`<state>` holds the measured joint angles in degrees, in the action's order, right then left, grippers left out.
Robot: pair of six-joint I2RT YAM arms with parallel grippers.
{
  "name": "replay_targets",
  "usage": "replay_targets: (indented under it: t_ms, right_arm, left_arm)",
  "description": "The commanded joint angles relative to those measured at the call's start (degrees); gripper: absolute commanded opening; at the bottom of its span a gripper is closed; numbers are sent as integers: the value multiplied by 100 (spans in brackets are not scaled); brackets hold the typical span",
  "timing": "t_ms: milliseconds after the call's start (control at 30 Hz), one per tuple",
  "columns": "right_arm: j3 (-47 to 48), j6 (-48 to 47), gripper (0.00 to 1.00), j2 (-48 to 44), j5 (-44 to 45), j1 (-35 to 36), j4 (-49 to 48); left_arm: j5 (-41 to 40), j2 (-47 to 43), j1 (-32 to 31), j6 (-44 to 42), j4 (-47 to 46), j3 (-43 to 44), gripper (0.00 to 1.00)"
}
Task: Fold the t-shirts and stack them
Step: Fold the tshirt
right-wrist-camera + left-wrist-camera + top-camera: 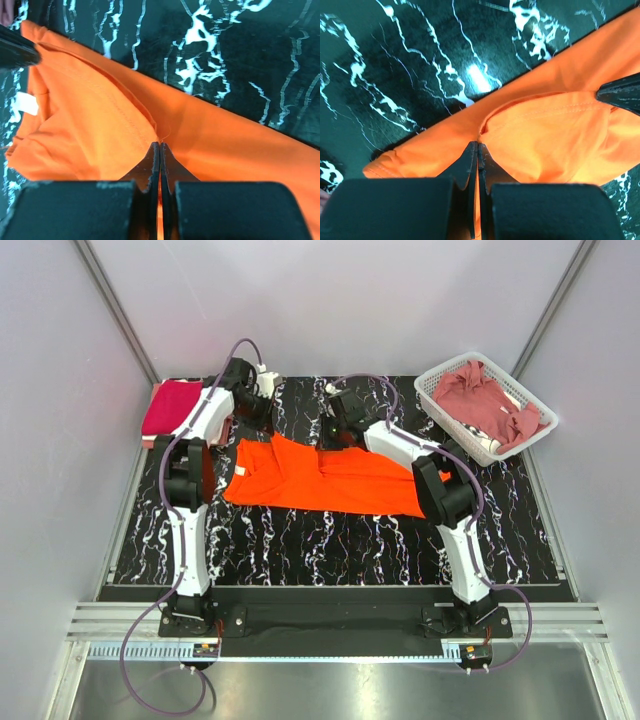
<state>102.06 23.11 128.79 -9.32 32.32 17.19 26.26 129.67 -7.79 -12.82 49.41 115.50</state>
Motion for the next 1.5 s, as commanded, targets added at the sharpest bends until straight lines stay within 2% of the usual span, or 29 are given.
replay_targets:
  t_ms: [0,200,333,567,733,867,1100,1467]
  right_arm:
    - [-291,-79,0,-390,448,38,-427]
    - [-722,-70,0,-618,782,38,-752]
    - [-916,87,0,-767,879,29,-857]
    - [-1337,71,0,-987,836,29,-1270]
    - [-1628,-105,0,-1119,616,29,-1884]
    - [-1917,-219,0,-1198,362,38,-2237]
    - [-2505,-483,0,-1382,-114,90,-2939]
    - [-2788,-554,0,-1541,-649,240,-3152]
  left_arm:
    - [-68,-12,41,165,-335,306,0]
    - [-77,225,41,359,-634,473,0]
    - [212,357,41,447,-643,596,0]
    - [283,428,32,412,-643,386,0]
    - [397,182,41,298,-687,-19,0]
    - [153,-221,41,219,-845,-562,0]
    - [-173,-1064,50,306,-1599,-1616,0]
    - [-297,-1725,41,421,-2023,-2576,0]
